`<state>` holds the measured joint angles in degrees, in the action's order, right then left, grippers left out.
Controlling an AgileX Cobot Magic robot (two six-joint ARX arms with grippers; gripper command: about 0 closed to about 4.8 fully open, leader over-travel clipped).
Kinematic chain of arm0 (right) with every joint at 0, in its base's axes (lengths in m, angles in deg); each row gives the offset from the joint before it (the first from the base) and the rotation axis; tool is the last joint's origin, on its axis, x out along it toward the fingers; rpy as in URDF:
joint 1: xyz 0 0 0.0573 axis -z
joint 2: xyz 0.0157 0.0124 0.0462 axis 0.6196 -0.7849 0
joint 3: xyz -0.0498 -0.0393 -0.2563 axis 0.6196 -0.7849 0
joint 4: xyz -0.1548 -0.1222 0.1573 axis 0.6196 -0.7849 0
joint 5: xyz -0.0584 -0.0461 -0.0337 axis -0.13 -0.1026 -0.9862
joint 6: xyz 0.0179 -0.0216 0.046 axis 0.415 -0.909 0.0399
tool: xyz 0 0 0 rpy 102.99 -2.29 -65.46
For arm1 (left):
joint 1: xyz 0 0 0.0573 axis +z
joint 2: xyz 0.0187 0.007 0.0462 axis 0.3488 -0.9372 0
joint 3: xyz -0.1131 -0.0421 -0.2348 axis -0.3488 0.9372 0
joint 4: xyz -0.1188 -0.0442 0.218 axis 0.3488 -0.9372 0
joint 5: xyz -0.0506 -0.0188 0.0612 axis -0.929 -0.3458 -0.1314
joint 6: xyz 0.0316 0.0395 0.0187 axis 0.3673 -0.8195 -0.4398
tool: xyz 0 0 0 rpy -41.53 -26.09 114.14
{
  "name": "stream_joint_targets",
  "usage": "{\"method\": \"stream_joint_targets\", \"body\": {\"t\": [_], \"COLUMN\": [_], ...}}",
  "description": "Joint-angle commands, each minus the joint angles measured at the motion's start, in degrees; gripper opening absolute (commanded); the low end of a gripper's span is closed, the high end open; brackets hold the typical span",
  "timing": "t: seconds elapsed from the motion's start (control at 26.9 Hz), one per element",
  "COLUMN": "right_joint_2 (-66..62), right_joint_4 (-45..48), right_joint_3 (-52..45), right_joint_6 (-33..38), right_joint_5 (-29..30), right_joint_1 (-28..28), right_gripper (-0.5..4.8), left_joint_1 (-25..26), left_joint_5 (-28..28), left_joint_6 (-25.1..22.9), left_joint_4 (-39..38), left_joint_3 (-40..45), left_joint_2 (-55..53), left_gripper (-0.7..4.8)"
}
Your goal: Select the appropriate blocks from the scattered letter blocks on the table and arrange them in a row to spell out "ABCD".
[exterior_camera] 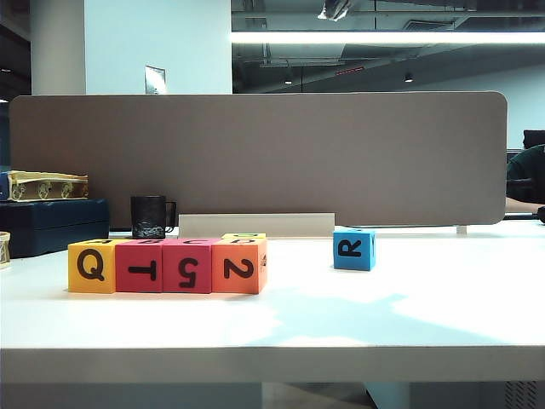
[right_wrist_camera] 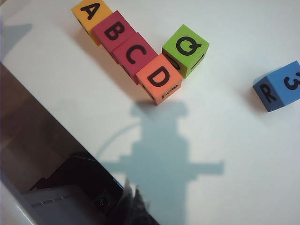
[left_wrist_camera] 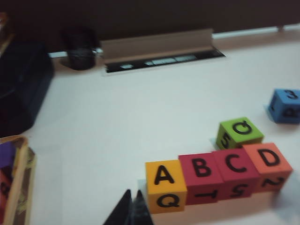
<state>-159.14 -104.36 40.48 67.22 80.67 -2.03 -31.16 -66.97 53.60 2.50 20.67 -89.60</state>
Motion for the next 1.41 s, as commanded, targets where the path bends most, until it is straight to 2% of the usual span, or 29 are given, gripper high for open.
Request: {"method": "stream_joint_targets", "body": {"t": [0.04,0.33,0.67,1.19,1.41], "right_joint_2": [0.15,0.15,0.15,0.15,0.15], "right_joint_4": [0.50,0.50,0.50,0.50,0.50], "right_joint_3": [0.22,0.22,0.22,0.22,0.22], "right_joint_6": [-0.13,-0.13,-0.13,-0.13,-0.13], "right_joint_5": [0.22,0.22,0.22,0.20,0.22], "right_joint_1": [-0.07,-0.07,-0.07,-0.07,-0.07], "right_gripper": [0.00,0.00,0.00,0.00,0.00], "left_joint_1": [0.17,6.69,7.19,7.52,10.80], "left_joint_5": [3.63,3.10,3.10,3.30,3.13], "left_joint_6": [1.77,2.14,4.39,4.37,5.42], "left_joint_4": [3.30,3.02,2.75,0.52,-4.70], "left_joint_3": [3.82,12.15,20.13,22.38,22.40], "left_joint_2": [4.22,16.63,23.98,26.64,26.64], "left_gripper": [-0.05,-0.05,-0.05,-0.05,-0.05]}}
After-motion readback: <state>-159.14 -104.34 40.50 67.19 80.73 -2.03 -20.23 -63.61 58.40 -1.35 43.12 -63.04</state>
